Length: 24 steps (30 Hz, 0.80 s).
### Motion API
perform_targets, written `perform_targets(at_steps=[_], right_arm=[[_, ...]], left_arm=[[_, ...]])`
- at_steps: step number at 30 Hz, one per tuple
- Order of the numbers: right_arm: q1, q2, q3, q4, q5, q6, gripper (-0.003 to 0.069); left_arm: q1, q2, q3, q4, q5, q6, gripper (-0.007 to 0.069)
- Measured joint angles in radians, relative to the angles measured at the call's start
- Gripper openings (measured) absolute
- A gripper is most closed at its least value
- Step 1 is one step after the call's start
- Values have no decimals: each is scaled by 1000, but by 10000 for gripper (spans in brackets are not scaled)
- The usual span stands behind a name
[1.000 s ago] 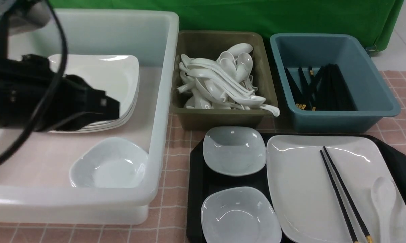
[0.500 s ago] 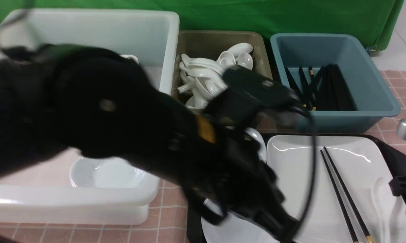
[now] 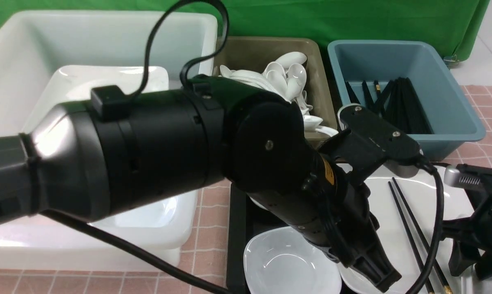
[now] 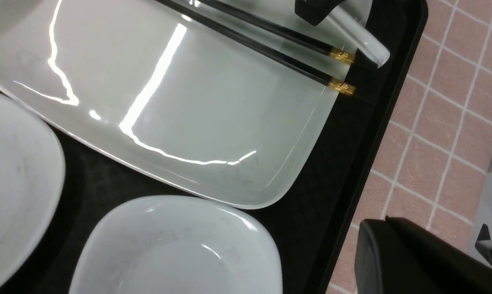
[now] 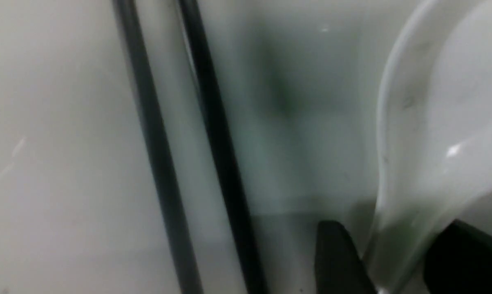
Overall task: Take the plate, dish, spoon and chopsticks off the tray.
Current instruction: Use the right arm to grab a soup spoon from the plate
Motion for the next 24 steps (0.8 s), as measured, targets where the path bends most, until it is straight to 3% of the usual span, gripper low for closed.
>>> perform_targets(at_steps=[3,5,6,11,15,20,22,24], right_arm=[[0,15,-4,7,-5,-1,302],[0,21,-9,8,-5,-2,179],[0,20,-9,8,-4,-2,164],[0,-18,-9,0,6,-8,167],[3,-152,-68,30,52,-40,167],[56,-210,-275,243,55,-203,166],[87,-189,-343,306,56,-245,166],[139,-122,-494,357,56,-282,166]], left_arm=[[0,0,-2,11,-1,1,-5],[0,0,-2,24,-1,1,-3],[0,0,-2,28,-1,-1,-3],[0,-5,-10,65,1,-42,-3],[0,-43,-47,264,11,-168,-3],[53,-121,-72,479,19,-328,-3],[94,-139,-77,483,17,-343,-3],[201,-164,-85,449,13,-344,-2]])
